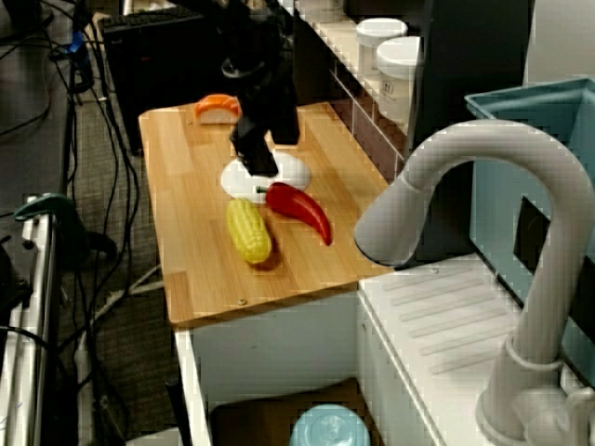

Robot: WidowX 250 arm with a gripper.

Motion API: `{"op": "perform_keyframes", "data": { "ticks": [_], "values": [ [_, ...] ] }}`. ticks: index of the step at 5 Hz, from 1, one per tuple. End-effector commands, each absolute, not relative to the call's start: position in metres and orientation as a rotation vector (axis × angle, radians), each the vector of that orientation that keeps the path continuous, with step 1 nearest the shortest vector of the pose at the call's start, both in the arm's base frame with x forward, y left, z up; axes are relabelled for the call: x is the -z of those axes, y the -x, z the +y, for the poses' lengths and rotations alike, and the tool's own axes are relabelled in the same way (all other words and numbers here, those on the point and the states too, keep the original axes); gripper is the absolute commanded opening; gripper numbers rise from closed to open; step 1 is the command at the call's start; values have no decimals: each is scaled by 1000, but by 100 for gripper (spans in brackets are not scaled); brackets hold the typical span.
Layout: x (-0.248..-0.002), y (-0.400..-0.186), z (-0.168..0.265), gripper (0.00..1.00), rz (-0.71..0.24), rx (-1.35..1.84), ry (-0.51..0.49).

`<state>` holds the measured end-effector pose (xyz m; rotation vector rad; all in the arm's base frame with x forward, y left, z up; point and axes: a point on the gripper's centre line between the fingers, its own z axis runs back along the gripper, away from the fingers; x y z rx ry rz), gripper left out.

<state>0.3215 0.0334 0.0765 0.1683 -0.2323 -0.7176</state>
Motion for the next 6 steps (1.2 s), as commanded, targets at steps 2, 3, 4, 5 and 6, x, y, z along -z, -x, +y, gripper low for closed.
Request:
{"op": "perform_keyframes", "data": {
  "ticks": [2, 3, 4, 5, 6],
  "values": [
    [-99, -292, 59, 100, -296, 778, -145],
    [-95, -285, 52, 100, -299, 843, -132],
    [-89, -280, 41, 100, -276, 954, 1],
    [-88, -278, 25, 100, -292, 1031, 73],
    [-92, -278, 13, 100, -321, 1065, 69]
  ]
}}
